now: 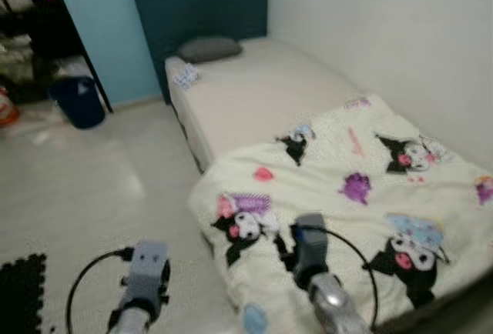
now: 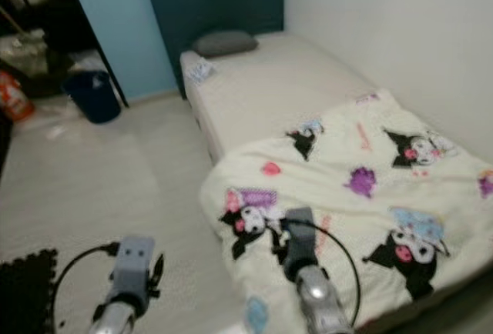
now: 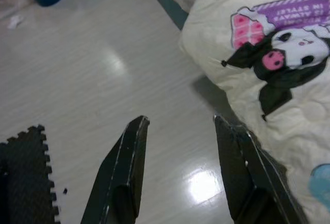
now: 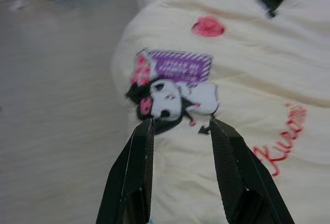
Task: Clean up the room
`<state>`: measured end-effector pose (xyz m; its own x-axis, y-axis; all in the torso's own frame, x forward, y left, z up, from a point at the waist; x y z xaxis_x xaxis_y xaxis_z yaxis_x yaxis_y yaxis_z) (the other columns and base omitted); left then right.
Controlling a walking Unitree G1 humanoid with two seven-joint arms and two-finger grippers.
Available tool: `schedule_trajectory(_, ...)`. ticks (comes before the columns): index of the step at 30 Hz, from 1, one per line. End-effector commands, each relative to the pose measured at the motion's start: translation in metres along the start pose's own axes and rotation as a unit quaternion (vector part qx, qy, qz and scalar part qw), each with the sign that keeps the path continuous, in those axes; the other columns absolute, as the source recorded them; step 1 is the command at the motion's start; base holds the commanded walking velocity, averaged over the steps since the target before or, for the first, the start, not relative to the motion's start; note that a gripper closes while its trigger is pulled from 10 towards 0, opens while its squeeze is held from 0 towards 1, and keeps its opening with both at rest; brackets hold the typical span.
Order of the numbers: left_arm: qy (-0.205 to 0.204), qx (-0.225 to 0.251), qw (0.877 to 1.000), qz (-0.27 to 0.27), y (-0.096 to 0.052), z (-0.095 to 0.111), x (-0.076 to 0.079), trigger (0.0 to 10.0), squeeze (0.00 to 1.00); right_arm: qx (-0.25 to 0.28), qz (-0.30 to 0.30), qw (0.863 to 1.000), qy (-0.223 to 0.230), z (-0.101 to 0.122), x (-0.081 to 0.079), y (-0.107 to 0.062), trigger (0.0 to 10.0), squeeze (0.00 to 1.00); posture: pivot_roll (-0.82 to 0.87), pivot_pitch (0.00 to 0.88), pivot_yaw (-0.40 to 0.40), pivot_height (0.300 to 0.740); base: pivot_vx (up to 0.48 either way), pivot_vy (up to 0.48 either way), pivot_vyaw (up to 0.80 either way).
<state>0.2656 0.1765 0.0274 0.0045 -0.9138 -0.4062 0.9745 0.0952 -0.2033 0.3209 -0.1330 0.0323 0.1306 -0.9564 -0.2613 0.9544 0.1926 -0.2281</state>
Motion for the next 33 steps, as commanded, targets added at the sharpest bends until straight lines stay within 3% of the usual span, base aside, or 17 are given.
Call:
schedule_trajectory(1, 0.014, -0.011, 1.000, -0.001, -0.002, -0.006, -0.003, 10.0, 0.00, -0.005, 0.005, 1.000, 0.011, -0.005, -0.006, 0.000, 10.0, 0.00, 0.02, 0.126, 0.017, 0.740, 0.000, 0.000, 0.00)
schedule_trajectory(9, 0.029, -0.016, 0.999, -0.004, -0.001, -0.007, -0.006, 10.0, 0.00, -0.005, 0.003, 1.000, 0.014, -0.005, -0.007, 0.000, 10.0, 0.00, 0.02, 0.128, 0.019, 0.740, 0.000, -0.401, 0.00)
schedule_trajectory(19, 0.037, -0.006, 0.999, -0.010, -0.001, -0.003, -0.001, 10.0, 0.00, -0.003, 0.002, 1.000, 0.015, -0.004, -0.005, 0.000, 10.0, 0.00, 0.02, 0.123, 0.016, 0.740, 0.000, 0.000, 0.00)
schedule_trajectory(24, 0.020, -0.024, 0.999, -0.008, 0.000, -0.007, 0.001, 10.0, 0.00, -0.001, 0.013, 1.000, -0.005, -0.001, -0.008, 0.002, 10.0, 0.00, 0.01, 0.120, 0.015, 0.740, 0.000, 0.000, 0.00)
schedule_trajectory(28, 0.011, -0.026, 1.000, -0.001, 0.001, -0.008, -0.001, 10.0, 0.00, 0.000, 0.034, 0.999, -0.029, 0.003, -0.015, 0.004, 10.0, 0.00, 0.01, 0.114, 0.018, 0.740, 0.000, 0.000, 0.80)
schedule_trajectory(33, 0.003, -0.020, 1.000, 0.003, 0.002, -0.005, -0.001, 10.0, 0.00, 0.006, 0.049, 0.998, -0.025, 0.005, -0.021, 0.005, 10.0, 0.00, 0.01, 0.106, 0.020, 0.740, 0.000, 0.000, 0.80)
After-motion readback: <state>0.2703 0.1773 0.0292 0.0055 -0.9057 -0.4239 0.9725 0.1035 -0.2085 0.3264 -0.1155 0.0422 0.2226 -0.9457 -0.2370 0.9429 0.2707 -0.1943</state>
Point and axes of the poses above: a point about 5 cm out from each wrist's last joint towards the gripper, its own y axis pointing out of the wrist towards the gripper, its own z axis along the axis of the wrist's last joint, x = y × z, the point moved 2 cm from there along y, pointing out of the wrist towards the gripper, and after that the axes turned 13 degrees about y, right-handed, at the moved point
